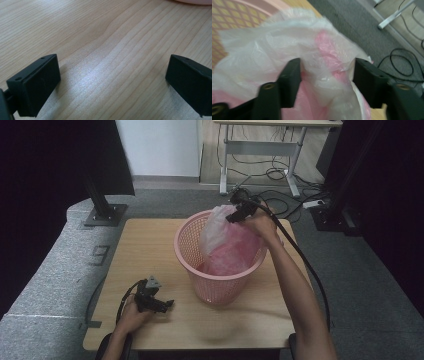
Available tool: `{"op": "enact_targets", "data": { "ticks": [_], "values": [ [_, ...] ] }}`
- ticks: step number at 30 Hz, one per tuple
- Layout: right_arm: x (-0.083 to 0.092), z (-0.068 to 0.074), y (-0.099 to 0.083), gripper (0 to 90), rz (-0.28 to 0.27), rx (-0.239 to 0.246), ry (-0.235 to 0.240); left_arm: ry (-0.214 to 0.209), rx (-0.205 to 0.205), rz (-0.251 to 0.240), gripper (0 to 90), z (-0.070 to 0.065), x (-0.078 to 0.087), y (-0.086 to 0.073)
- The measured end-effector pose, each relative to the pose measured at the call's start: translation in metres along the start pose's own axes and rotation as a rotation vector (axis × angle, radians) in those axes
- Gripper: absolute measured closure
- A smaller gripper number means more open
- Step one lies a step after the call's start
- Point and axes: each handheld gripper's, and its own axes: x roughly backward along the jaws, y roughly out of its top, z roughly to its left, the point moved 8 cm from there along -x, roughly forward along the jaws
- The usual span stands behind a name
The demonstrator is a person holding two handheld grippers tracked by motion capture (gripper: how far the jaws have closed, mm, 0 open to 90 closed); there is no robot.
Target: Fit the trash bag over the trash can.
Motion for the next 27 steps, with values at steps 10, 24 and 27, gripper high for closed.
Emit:
{"op": "enact_targets", "data": {
  "ticks": [10,24,27],
  "values": [
    [0.016,-0.008,-0.028,68.3,0.046,-0.121,-0.006,-0.001,-0.001,0.0,0.0,0.0,0.0,0.0],
    [0.058,-0.017,-0.044,31.6,-0.08,-0.2,0.023,0.0,-0.001,0.002,0.0,0.0,0.0,0.0],
    [0.05,-0.018,-0.023,28.5,-0.107,-0.15,0.024,0.0,-0.001,0.002,0.0,0.0,0.0,0.0]
  ]
}}
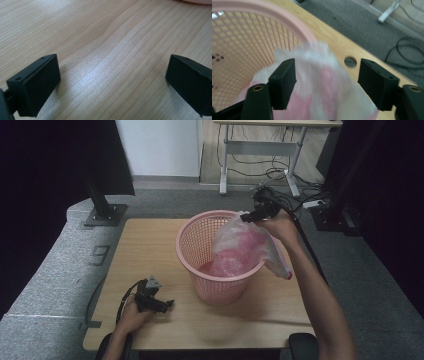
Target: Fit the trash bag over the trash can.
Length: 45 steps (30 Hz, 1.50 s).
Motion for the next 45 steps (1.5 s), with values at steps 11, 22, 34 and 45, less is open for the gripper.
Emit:
{"op": "enact_targets", "data": {
  "ticks": [11,22,34,45],
  "values": [
    [-0.046,0.01,0.015,64.9,0.09,0.093,0.048,0.0,0.0,0.0,0.0,0.0,0.0,0.0],
    [0.001,-0.005,-0.031,72.6,0.08,-0.062,-0.002,-0.001,0.002,0.0,0.0,0.0,0.0,0.0],
    [0.014,-0.007,-0.014,34.4,-0.015,0.023,0.01,-0.002,0.0,0.0,0.0,-0.001,-0.001,0.001],
    [-0.047,0.013,0.014,59.3,0.091,0.099,0.062,-0.002,0.001,-0.002,0.0,-0.001,-0.001,0.001]
  ]
}}
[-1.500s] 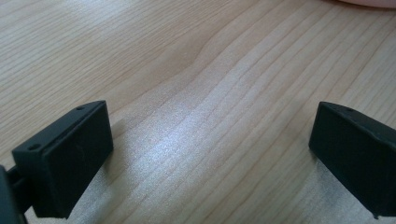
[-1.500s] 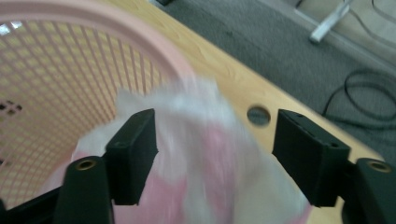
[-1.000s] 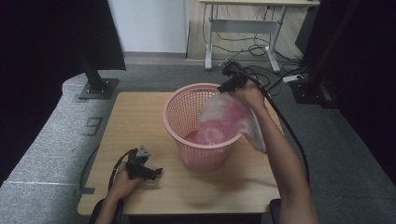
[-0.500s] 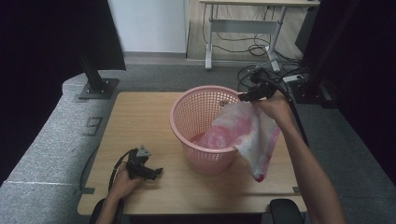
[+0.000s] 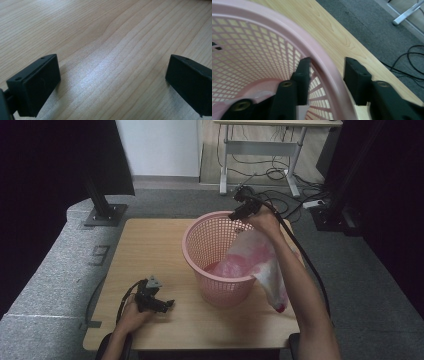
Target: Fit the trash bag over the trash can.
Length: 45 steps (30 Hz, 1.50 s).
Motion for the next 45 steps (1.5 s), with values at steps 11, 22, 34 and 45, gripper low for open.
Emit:
{"op": "enact_targets", "data": {
  "ticks": [11,22,34,45],
  "values": [
    [0.044,-0.023,-0.053,71.9,0.056,-0.2,-0.09,-0.001,-0.004,0.001,0.0,0.0,0.0,0.0],
    [0.026,-0.029,-0.022,39.6,-0.066,-0.1,-0.076,-0.001,-0.002,-0.001,0.0,0.0,-0.001,0.001],
    [0.032,-0.029,-0.045,72.5,-0.011,-0.283,-0.052,0.015,0.013,0.0,0.0,0.0,-0.002,0.003],
    [0.044,-0.03,-0.056,45.1,-0.05,-0.242,-0.079,-0.01,-0.013,0.066,0.0,-0.002,0.002,0.0]
  ]
}}
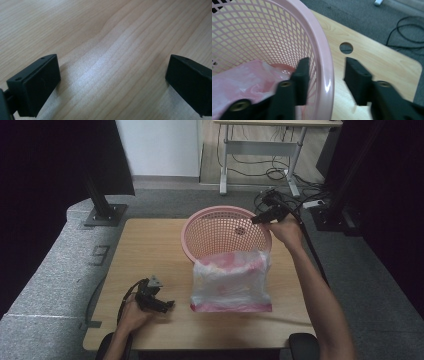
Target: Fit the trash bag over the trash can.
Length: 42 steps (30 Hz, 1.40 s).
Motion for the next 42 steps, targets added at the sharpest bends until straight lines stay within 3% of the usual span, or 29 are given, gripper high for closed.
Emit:
{"op": "enact_targets", "data": {
  "ticks": [4,11,15,24,28,42],
  "values": [
    [0.01,0.004,-0.001,37.3,-0.07,0.055,0.03,-0.04,-0.004,0.043,0.0,-0.001,0.004,0.0],
    [0.024,0.018,-0.012,34.1,-0.115,0.154,0.105,-0.104,-0.007,0.013,3.8,-0.001,0.023,0.017],
    [0.032,0.026,-0.016,31.8,-0.133,0.177,0.139,-0.129,-0.042,0.025,4.9,-0.001,0.041,0.031],
    [0.048,0.058,-0.031,29.1,-0.129,0.244,0.24,-0.165,-0.117,-0.01,5.9,-0.008,0.083,0.072],
    [0.059,0.073,-0.037,29.5,-0.128,0.27,0.286,-0.199,-0.143,-0.035,7.3,-0.015,0.106,0.093],
    [0.086,0.122,-0.055,29.6,-0.112,0.37,0.42,-0.24,-0.253,-0.075,13.4,-0.043,0.166,0.15]
  ]
}}
